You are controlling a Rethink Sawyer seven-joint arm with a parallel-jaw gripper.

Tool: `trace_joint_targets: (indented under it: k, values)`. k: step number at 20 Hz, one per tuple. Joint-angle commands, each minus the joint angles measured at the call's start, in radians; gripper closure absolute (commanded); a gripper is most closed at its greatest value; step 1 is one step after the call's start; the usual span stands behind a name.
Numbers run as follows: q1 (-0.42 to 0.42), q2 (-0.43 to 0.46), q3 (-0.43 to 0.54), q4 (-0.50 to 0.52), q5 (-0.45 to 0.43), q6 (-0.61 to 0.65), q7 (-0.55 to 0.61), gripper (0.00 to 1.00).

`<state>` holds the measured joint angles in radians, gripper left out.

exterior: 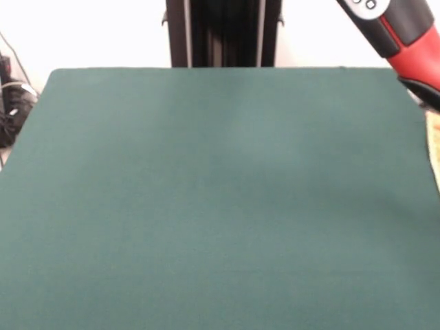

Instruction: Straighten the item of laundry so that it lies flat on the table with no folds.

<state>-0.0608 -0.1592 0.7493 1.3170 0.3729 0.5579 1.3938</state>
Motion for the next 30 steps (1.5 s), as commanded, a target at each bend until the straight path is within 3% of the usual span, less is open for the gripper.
trace_joint_targets:
  k: [1,12,18,22,26,30]
  values:
    - [0.02,-0.051,0.004,-0.061,0.085,-0.06,0.271,1.0]
    - [-0.059,-0.111,0.107,0.054,0.081,-0.097,0.25,1.0]
    - [-0.212,-0.194,0.22,0.274,0.051,-0.107,0.235,1.0]
    - [-0.33,-0.231,0.234,0.423,-0.013,-0.095,0.182,1.0]
    - [-0.403,-0.191,0.229,0.522,-0.084,-0.113,0.123,1.0]
    - [-0.419,-0.12,0.181,0.493,-0.14,-0.097,0.065,1.0]
